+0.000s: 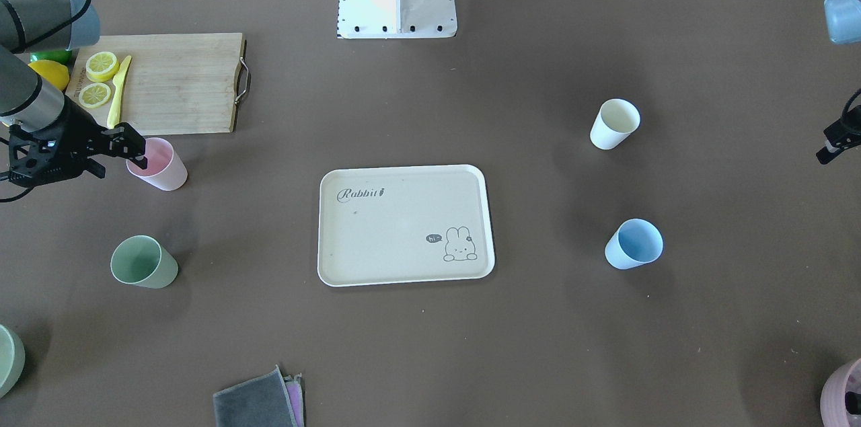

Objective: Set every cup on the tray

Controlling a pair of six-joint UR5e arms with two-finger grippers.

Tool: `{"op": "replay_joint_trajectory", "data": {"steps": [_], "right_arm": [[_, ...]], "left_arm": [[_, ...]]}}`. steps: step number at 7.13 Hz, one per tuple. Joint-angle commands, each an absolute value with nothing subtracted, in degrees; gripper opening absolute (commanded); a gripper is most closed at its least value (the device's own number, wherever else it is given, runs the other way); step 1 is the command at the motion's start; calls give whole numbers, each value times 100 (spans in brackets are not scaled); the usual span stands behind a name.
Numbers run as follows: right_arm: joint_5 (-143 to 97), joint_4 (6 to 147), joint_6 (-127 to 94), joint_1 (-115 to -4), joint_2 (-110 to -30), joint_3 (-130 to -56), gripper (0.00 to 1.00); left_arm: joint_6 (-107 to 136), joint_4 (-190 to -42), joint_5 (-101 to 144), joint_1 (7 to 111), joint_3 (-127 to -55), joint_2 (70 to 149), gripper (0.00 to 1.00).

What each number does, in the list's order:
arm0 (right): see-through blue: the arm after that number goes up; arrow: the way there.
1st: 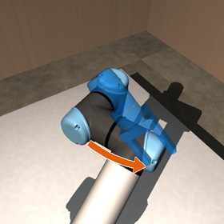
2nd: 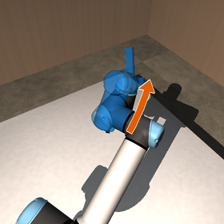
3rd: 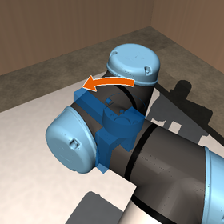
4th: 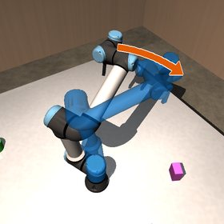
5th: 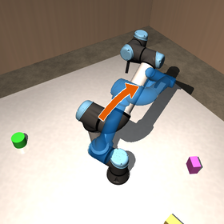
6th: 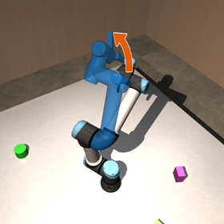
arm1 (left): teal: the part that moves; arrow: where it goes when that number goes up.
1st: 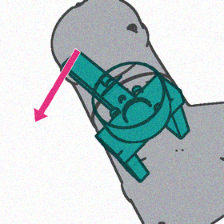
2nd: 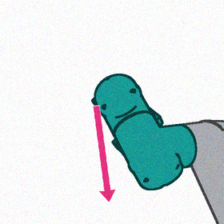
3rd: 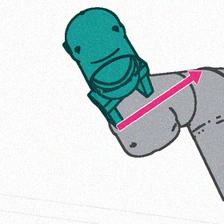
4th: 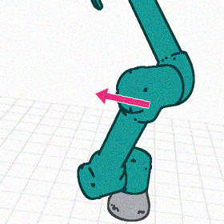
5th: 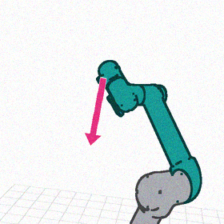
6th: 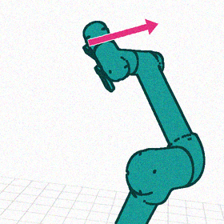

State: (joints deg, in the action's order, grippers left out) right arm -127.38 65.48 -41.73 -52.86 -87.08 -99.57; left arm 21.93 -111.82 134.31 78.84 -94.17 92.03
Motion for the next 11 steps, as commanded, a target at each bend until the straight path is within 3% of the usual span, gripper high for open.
{"op": "replay_joint_trajectory", "data": {"steps": [1,4,7,11], "right_arm": [[-12762,6548,-4175,-5265,-8692,-9967,0],[-13156,6609,-4192,-5265,-8369,-9967,0],[-13149,6653,-5767,-5064,-7159,-9784,0],[-12535,6645,-6187,-4580,-6259,-9300,0]], "left_arm": [[2258,-11180,13447,7866,-9431,9211,98],[4138,-11162,13404,7010,-9928,9447,97],[5490,-11145,12651,5481,-10992,9143,96],[5502,-11504,12094,4457,-10961,8693,93]]}}
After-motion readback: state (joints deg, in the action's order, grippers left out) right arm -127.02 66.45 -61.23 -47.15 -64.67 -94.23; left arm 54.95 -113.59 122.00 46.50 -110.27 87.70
